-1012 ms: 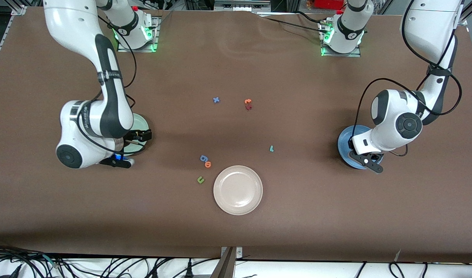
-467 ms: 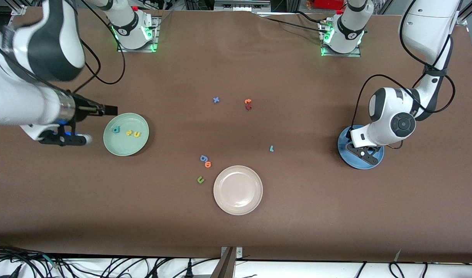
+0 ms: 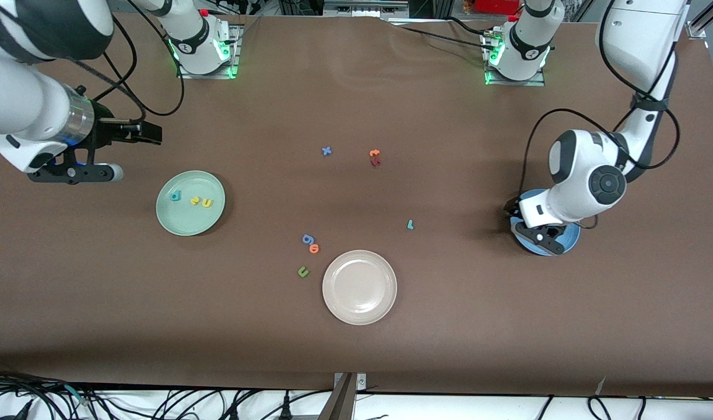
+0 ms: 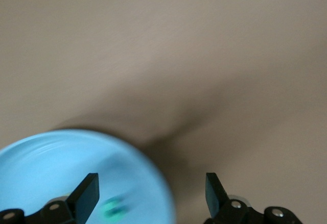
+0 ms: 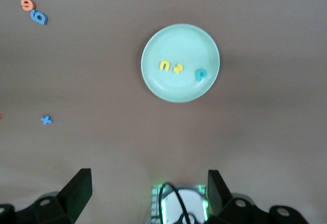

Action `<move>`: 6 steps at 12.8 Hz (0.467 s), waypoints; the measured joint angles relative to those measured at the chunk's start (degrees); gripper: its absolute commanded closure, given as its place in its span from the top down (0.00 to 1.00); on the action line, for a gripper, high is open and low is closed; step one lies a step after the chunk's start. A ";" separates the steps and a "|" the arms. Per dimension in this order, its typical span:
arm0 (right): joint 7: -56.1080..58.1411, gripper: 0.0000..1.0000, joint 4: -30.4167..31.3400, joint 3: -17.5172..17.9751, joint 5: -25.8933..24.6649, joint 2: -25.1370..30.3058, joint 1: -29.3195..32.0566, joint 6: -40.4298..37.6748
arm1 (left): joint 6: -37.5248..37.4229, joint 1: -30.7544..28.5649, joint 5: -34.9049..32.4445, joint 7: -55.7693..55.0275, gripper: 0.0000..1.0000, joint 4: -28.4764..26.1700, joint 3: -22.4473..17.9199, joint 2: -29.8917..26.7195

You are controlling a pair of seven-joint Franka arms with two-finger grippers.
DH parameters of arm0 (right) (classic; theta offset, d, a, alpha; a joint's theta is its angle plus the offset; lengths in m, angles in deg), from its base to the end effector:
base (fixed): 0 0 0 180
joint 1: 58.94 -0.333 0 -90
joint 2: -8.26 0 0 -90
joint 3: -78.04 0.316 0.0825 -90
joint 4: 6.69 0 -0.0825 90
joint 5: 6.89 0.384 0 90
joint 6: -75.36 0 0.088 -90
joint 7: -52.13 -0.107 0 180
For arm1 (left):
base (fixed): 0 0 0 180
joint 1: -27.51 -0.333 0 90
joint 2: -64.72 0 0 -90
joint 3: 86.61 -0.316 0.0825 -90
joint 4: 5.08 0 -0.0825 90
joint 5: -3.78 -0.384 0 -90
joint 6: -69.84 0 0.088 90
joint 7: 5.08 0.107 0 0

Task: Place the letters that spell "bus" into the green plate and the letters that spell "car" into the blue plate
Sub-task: 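Release the cyan c on the blue plate while the right gripper withdraws, then reach the left gripper to the cyan 1 and grasp it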

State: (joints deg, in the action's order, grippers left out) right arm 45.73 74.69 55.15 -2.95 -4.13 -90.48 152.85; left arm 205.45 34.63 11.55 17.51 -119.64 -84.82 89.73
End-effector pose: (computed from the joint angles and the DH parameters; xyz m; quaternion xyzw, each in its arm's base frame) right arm 0.5759 0.1206 0.5622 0.9908 0.0209 -0.1311 0.0251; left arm 0.5933 -0.0942 0.2331 0.9732 -0.2212 -0.0282 0.0561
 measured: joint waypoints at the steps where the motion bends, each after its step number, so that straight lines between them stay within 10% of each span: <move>1: -0.01 1.00 3.01 2.72 -1.30 1.80 1.96 2.50 | 0.00 1.62 1.19 -3.87 0.90 0.19 0.76 0.00; 6: 0.30 1.00 15.06 23.76 -6.30 11.45 25.91 15.28 | 0.20 12.42 1.51 -20.40 0.90 3.25 1.46 0.54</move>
State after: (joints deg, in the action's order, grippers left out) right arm 46.03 89.74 78.90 -9.25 7.32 -64.57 168.13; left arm 205.65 47.05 13.07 -2.89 -116.38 -83.36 90.27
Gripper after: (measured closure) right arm 0.000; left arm 0.097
